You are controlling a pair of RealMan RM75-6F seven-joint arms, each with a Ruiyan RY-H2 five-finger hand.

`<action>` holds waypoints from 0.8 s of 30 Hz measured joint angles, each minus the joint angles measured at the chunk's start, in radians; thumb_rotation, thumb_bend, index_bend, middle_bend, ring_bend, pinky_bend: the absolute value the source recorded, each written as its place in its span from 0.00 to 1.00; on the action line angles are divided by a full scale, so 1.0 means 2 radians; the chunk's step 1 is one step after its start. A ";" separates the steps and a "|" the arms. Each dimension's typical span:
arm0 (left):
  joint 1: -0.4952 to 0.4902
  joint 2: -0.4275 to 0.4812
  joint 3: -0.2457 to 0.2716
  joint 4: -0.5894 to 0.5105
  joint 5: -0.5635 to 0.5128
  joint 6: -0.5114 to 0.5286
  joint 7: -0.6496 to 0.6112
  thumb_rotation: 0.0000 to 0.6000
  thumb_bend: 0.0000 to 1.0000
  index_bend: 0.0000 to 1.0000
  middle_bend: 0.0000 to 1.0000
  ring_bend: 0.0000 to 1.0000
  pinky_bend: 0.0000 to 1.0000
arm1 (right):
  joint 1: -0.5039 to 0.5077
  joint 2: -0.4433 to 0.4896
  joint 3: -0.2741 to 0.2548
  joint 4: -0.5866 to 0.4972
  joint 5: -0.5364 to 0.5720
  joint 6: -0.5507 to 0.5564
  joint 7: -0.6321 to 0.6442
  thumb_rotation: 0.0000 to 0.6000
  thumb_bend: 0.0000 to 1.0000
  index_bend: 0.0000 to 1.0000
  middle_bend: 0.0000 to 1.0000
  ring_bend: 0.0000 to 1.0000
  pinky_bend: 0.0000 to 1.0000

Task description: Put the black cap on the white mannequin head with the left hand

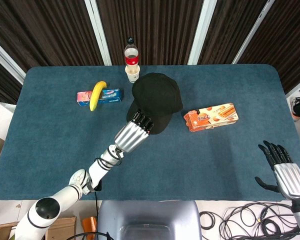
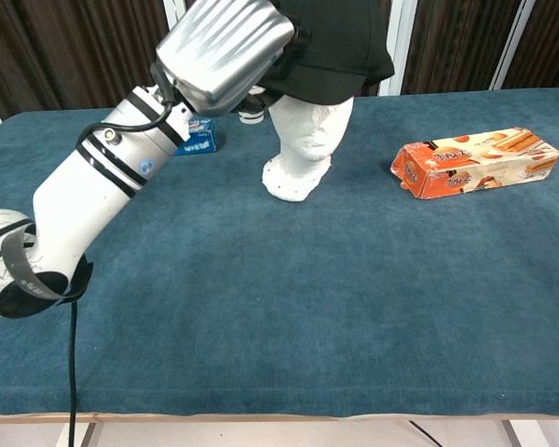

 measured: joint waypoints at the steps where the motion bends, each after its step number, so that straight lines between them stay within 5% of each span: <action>1: 0.002 0.001 0.001 -0.004 0.000 0.000 -0.002 1.00 0.32 0.22 0.28 0.26 0.36 | 0.000 0.000 0.000 0.000 0.000 0.000 0.000 1.00 0.17 0.00 0.00 0.00 0.00; 5: 0.008 0.004 0.003 -0.023 0.001 0.001 -0.002 1.00 0.29 0.09 0.14 0.13 0.31 | -0.001 0.000 -0.001 0.000 -0.002 0.001 -0.002 1.00 0.17 0.00 0.00 0.00 0.00; 14: 0.037 0.036 0.016 -0.111 0.013 0.015 0.018 1.00 0.28 0.04 0.10 0.08 0.25 | 0.000 -0.005 0.000 -0.002 0.001 -0.002 -0.019 1.00 0.17 0.00 0.00 0.00 0.00; 24: 0.176 0.143 0.071 -0.301 -0.012 0.046 0.077 1.00 0.28 0.01 0.07 0.04 0.16 | -0.002 -0.013 0.000 -0.007 0.003 -0.001 -0.047 1.00 0.17 0.00 0.00 0.00 0.00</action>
